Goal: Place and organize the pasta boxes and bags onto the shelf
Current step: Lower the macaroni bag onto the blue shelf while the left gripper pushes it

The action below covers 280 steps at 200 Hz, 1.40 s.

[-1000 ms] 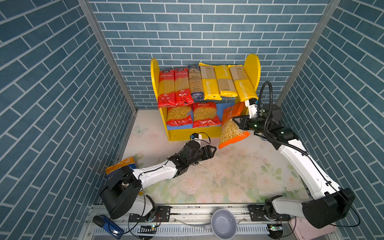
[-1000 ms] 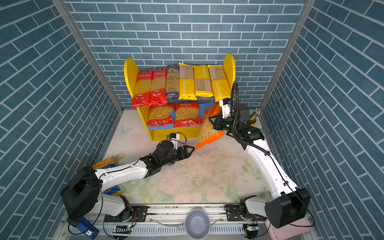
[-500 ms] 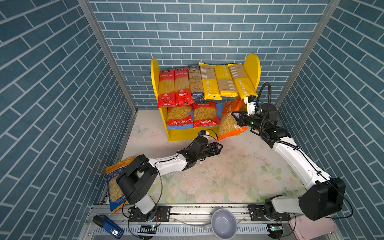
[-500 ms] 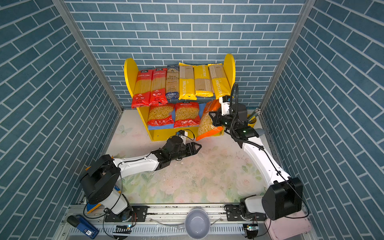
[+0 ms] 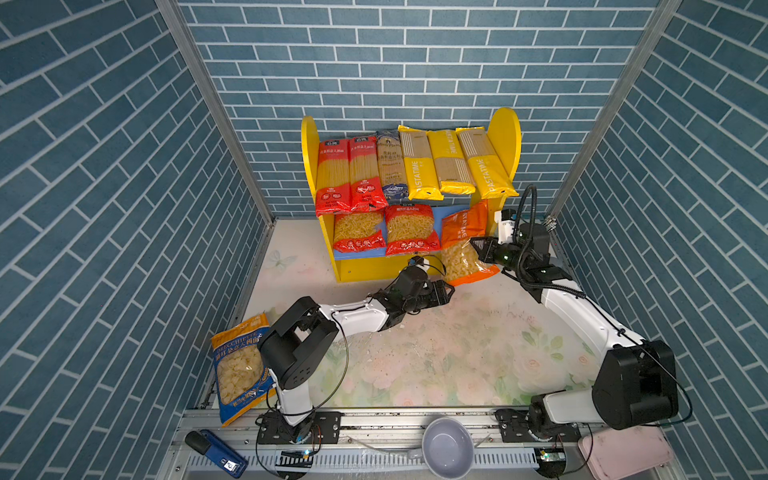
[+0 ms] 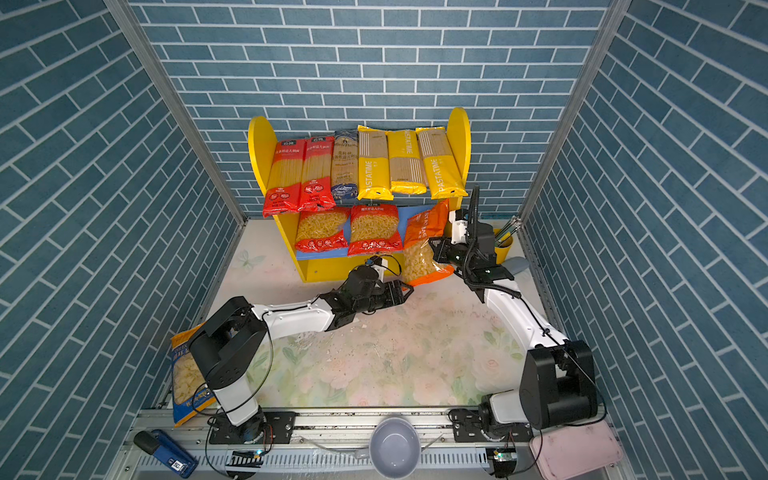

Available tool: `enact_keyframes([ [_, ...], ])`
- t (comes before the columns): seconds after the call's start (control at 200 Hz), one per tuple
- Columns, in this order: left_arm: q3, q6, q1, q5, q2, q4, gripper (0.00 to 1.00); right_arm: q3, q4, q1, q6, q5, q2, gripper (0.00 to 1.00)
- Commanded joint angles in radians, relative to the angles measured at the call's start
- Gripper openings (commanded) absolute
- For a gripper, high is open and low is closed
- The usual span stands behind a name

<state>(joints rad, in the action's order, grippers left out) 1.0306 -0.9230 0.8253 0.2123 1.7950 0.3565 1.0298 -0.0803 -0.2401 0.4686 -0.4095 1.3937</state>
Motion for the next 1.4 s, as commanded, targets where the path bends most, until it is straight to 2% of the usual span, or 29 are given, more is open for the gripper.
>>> enact_keyframes([
  [0.0,0.026,0.023,0.005,0.016,0.015,0.0,0.74,-0.007,-0.028,0.015,0.062,0.086,-0.035,0.0],
  [0.065,0.028,0.026,0.005,0.016,0.022,0.003,0.74,0.019,0.047,0.02,0.095,0.151,-0.025,0.0],
  [0.125,0.032,0.026,0.005,0.018,0.032,0.01,0.75,0.035,0.08,0.027,0.136,0.166,-0.012,0.0],
  [0.345,0.03,0.041,-0.014,0.021,0.011,0.035,0.82,0.076,-0.003,0.027,0.28,0.066,0.018,0.0],
  [0.675,-0.024,-0.007,-0.09,0.055,-0.007,0.205,0.99,0.132,-0.129,0.024,0.434,-0.004,0.057,0.0],
  [0.845,0.046,-0.029,-0.077,0.069,0.067,0.258,0.99,0.154,-0.103,0.024,0.465,0.011,0.094,0.0],
  [1.02,0.096,-0.123,-0.069,0.093,0.168,0.396,0.89,0.136,-0.083,0.024,0.493,0.023,0.094,0.0],
  [1.12,0.142,-0.101,-0.055,0.102,0.182,0.344,0.82,0.132,-0.041,0.027,0.477,0.017,0.08,0.0],
  [1.395,0.19,-0.129,-0.048,0.14,0.191,0.382,0.51,0.085,0.051,0.04,0.411,0.023,0.005,0.27],
])
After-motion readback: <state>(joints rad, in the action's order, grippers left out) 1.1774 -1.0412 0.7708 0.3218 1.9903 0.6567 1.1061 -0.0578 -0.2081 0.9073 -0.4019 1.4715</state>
